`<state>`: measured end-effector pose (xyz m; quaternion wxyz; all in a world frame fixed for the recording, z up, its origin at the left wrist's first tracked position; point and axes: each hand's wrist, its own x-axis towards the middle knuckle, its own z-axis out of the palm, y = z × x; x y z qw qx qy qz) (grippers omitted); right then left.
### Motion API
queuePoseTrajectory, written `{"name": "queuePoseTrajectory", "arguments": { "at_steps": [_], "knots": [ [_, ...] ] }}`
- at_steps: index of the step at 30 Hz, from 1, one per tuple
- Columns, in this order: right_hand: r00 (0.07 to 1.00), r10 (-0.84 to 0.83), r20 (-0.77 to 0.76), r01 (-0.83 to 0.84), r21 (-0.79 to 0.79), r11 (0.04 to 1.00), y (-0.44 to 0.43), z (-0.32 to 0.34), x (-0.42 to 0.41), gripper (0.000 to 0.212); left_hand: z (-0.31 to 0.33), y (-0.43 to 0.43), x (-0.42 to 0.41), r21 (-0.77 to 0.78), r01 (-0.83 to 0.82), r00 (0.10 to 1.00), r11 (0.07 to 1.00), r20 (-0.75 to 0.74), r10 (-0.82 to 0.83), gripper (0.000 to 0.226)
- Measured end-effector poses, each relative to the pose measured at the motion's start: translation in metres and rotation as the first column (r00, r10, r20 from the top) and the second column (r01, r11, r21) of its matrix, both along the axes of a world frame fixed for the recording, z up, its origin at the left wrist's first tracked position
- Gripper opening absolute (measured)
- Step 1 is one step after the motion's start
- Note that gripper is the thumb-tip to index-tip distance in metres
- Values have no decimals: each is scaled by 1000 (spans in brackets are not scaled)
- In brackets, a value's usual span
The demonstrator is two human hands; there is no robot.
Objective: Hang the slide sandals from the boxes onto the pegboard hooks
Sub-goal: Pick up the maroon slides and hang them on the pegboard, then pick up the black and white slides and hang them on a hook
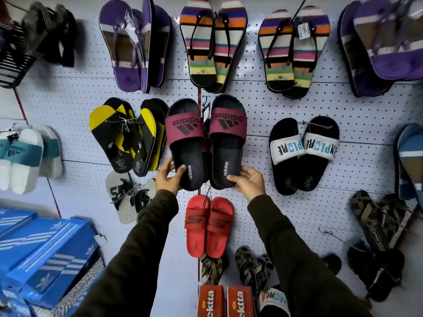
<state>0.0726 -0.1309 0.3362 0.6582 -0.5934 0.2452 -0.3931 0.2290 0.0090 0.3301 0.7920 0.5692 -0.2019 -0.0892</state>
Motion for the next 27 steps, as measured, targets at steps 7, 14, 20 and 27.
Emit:
{"name": "queuePoseTrajectory", "arguments": {
  "at_steps": [7,14,20,27],
  "knots": [
    [993,-6,-116,18,108,994,-11,-47,21,46,-39,-17,14,108,134,985,985,-125,-120,53],
    [984,-67,-165,76,46,996,-15,-67,36,49,-50,-30,16,124,62,990,990,-132,-45,54],
    [983,48,-175,-28,111,993,-11,-95,22,44,-78,-28,5,108,76,981,991,-187,-55,49],
    [937,11,-349,75,230,970,-12,-175,-33,50,-163,-23,-49,240,155,926,958,-374,-56,43]
  ]
}}
